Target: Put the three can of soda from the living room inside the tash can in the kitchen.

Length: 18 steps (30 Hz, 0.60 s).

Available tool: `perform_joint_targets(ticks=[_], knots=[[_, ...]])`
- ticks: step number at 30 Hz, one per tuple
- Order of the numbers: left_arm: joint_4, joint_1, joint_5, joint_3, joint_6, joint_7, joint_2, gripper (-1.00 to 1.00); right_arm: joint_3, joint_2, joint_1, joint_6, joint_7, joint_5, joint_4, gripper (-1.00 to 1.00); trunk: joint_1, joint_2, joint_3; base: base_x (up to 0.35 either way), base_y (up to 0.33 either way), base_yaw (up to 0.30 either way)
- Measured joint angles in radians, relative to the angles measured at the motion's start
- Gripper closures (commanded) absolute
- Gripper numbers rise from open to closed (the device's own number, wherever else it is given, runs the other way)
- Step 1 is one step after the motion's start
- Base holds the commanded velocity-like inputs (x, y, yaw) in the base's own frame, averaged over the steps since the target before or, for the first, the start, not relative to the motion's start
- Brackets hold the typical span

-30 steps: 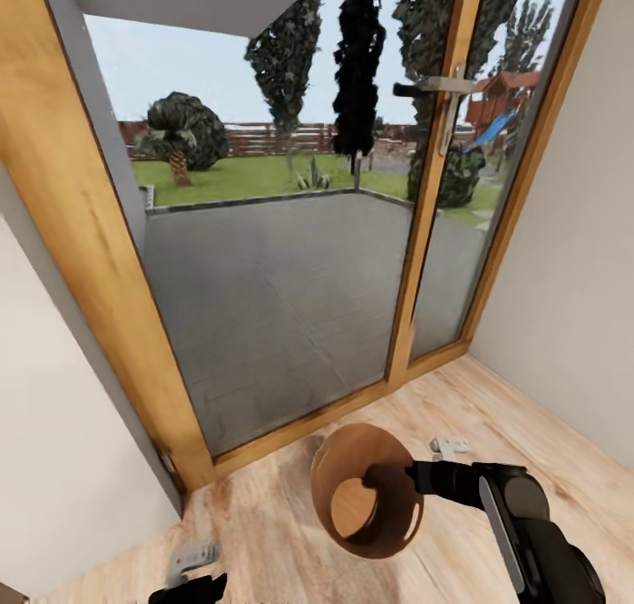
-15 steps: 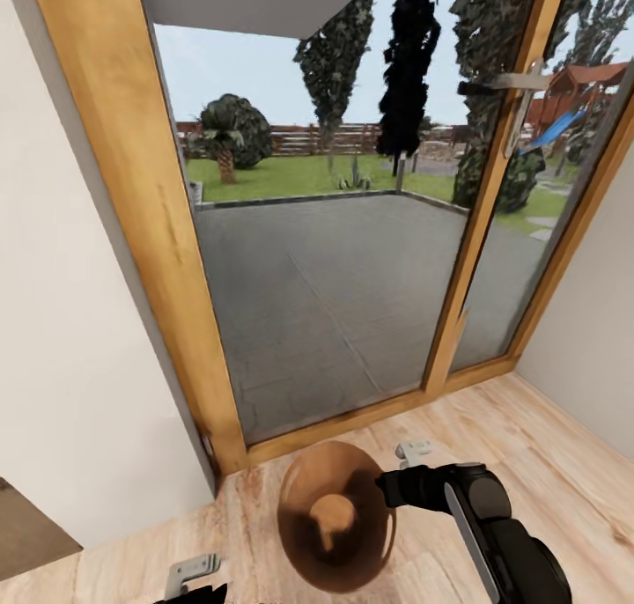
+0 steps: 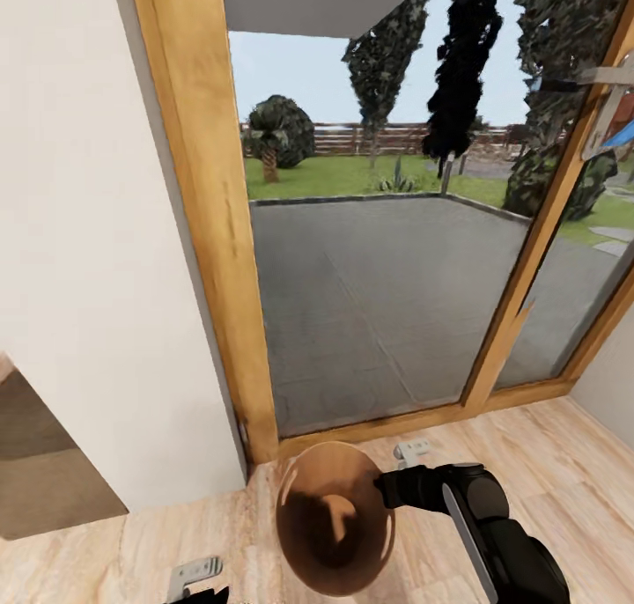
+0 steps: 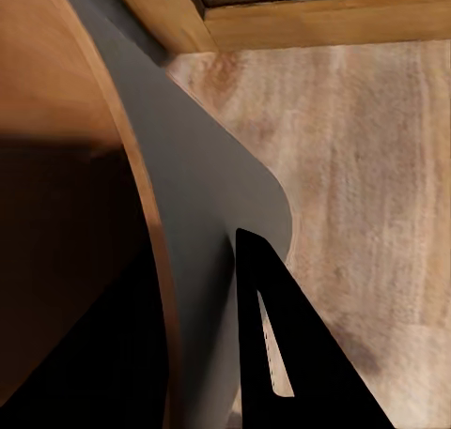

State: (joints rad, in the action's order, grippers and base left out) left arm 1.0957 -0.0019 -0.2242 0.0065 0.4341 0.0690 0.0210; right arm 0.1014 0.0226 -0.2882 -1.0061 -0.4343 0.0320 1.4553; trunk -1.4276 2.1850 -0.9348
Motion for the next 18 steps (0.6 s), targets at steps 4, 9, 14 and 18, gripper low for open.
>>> perform_joint_targets(ticks=[4,9,14,18], knots=[[-0.009,0.0,0.001,-0.002,0.0,0.0,-0.001,-1.0,-0.001,0.0,0.0,-0.002,0.003,-0.002,0.0,1.0,0.0,0.0,0.0,0.0,0.0,0.299],[-0.012,0.0,0.0,-0.002,0.0,0.0,0.0,-1.0,-0.001,-0.004,0.0,-0.001,0.005,0.001,0.0,1.0,0.0,0.0,0.0,0.0,0.0,0.299],[-0.019,0.0,0.001,-0.002,-0.001,0.0,0.0,-1.0,-0.002,-0.007,0.0,-0.002,0.006,0.004,0.0,1.0,0.0,0.0,0.0,0.0,0.0,0.299],[-0.021,0.0,0.002,-0.002,-0.001,0.0,0.0,-1.0,-0.002,-0.007,0.0,-0.002,0.005,0.002,0.0,1.0,0.0,0.0,0.0,0.0,0.0,0.298]])
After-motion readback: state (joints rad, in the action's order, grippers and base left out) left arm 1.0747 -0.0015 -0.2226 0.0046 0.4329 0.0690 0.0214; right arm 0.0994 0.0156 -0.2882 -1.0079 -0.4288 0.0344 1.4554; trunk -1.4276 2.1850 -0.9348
